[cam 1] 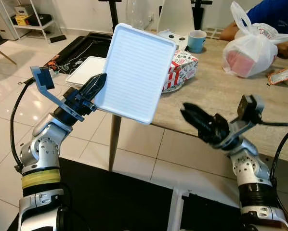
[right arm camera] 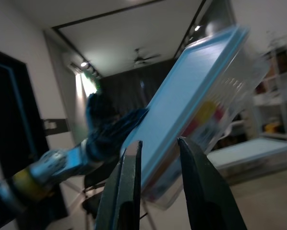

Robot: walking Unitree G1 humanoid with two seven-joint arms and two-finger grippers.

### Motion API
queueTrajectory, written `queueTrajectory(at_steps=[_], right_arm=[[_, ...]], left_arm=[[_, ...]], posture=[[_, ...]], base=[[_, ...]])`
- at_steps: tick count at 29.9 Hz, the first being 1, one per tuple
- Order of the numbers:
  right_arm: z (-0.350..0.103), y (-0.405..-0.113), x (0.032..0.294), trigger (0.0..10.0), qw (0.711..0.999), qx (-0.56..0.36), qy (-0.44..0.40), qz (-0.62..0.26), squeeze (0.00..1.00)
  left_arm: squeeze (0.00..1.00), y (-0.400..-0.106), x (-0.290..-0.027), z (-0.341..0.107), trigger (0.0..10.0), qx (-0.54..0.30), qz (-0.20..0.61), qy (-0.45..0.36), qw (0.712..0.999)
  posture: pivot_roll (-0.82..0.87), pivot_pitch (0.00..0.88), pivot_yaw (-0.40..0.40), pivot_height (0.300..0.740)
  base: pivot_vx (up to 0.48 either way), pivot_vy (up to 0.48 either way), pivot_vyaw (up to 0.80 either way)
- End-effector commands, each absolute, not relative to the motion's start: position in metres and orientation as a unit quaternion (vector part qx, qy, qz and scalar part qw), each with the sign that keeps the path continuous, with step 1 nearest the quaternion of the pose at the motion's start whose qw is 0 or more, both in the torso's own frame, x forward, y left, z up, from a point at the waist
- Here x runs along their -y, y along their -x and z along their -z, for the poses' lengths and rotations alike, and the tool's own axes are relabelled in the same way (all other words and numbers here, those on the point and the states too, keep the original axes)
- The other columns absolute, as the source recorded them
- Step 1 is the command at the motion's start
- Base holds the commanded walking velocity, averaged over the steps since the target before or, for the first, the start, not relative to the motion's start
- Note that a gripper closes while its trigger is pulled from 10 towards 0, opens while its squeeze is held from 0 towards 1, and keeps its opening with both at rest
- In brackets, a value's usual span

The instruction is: Restocking fridge

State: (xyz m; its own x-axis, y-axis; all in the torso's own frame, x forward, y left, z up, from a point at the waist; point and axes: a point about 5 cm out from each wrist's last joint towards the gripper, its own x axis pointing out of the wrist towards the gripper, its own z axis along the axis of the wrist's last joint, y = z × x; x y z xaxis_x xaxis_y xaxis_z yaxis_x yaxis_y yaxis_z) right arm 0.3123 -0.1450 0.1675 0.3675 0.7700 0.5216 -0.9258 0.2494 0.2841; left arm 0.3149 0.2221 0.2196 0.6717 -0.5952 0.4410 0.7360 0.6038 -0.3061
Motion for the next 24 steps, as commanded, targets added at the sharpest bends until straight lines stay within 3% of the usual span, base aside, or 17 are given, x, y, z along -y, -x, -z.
queueTrajectory(at_steps=[1,18,21,24], right_arm=[[-0.169,-0.319,0.147,10.0,0.793,0.144,-0.291,-0.516,1.00],[-0.174,-0.326,0.123,10.0,0.791,0.086,-0.305,-0.523,1.00],[-0.175,-0.314,0.113,10.0,0.756,0.074,-0.310,-0.572,1.00],[-0.174,-0.309,0.108,10.0,0.743,0.064,-0.307,-0.591,1.00]], left_arm=[[0.00,-0.312,-0.221,-0.223,10.0,0.163,0.390,0.235,0.875],[0.00,-0.307,-0.209,-0.222,10.0,0.161,0.426,0.226,0.861],[0.00,-0.306,-0.210,-0.222,10.0,0.163,0.430,0.222,0.860],[0.00,-0.305,-0.212,-0.223,10.0,0.165,0.430,0.221,0.860]], posture=[[-0.06,0.000,0.023,0.740],[-0.06,0.000,0.022,0.740],[-0.06,0.000,0.020,0.740],[-0.06,0.000,0.018,0.740]], base=[[0.000,0.000,0.00],[0.000,0.000,0.00],[0.000,0.000,0.00],[0.000,0.000,0.00]])
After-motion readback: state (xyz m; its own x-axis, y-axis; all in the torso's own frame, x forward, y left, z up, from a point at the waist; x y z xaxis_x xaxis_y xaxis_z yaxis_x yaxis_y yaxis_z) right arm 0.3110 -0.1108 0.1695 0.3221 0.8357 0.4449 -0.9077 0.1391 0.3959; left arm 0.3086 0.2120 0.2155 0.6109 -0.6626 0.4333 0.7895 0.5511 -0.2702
